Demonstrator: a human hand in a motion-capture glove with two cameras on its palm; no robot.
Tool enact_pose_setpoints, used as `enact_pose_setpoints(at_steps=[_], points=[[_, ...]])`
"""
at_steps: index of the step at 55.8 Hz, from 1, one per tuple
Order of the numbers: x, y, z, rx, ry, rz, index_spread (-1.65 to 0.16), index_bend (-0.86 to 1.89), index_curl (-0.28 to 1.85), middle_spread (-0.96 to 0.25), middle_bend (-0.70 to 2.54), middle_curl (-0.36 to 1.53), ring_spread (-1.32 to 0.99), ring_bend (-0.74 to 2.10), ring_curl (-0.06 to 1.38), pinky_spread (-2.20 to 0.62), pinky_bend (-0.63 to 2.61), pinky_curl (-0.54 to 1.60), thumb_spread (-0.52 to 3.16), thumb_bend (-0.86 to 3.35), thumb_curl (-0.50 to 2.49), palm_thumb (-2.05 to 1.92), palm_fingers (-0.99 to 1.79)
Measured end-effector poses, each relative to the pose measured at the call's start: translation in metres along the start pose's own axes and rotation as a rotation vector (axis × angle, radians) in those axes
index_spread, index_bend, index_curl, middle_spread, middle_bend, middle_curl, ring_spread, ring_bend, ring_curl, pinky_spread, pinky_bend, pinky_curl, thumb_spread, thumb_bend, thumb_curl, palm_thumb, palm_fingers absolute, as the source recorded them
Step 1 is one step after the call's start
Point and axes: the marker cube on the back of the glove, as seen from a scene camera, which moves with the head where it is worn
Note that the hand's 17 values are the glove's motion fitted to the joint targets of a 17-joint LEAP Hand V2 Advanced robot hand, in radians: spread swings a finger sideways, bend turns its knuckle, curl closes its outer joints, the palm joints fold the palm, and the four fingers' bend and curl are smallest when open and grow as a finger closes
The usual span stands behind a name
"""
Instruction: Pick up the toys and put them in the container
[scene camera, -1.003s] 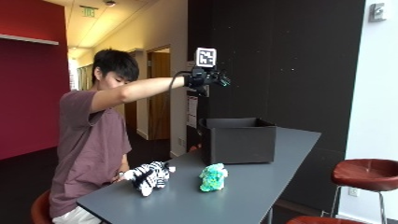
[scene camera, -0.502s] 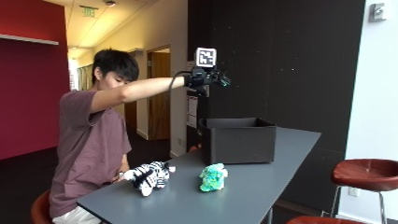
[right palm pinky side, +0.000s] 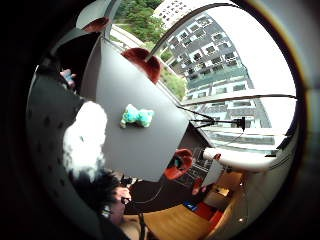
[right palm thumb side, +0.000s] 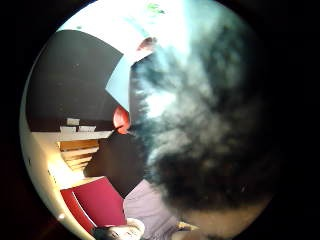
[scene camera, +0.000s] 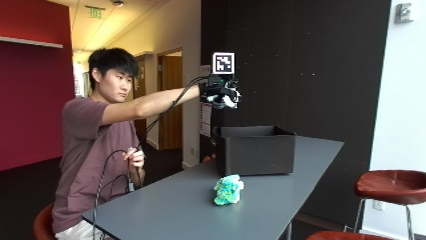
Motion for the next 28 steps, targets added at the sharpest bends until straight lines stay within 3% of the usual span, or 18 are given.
enact_pose_setpoints(at_steps=[9,14,17,20,25,28], points=[[-0.079,-0.06,0.006,-0.013,0.04,-0.08,-0.27,0.75,0.9,-0.31,0.9,0.93,-0.44,1.15,0.7,-0.42,0.84,0.44,0.44,0.13,1.12,0.7,0.96],[-0.107,-0.089,0.009,-0.012,-0.004,0.029,-0.28,0.73,0.93,-0.31,0.91,0.94,-0.44,1.15,0.71,-0.41,0.84,0.44,0.43,0.12,1.14,0.7,0.96],[-0.116,-0.096,0.013,0.007,0.009,-0.064,-0.28,0.72,0.95,-0.31,0.9,0.94,-0.44,1.14,0.71,-0.42,0.84,0.44,0.43,0.11,1.15,0.69,0.96],[-0.11,-0.102,0.016,0.041,0.006,-0.093,-0.28,0.71,0.96,-0.31,0.89,0.94,-0.44,1.15,0.71,-0.41,0.84,0.44,0.43,0.11,1.17,0.7,0.96],[-0.062,-0.107,0.023,0.08,0.083,0.088,-0.28,0.68,0.99,-0.32,0.87,0.94,-0.44,1.15,0.71,-0.41,0.85,0.44,0.43,0.1,1.19,0.69,0.95],[-0.069,-0.111,0.024,0.11,0.045,0.078,-0.29,0.64,1.0,-0.32,0.86,0.93,-0.44,1.14,0.71,-0.41,0.87,0.45,0.44,0.08,1.19,0.68,0.93]])
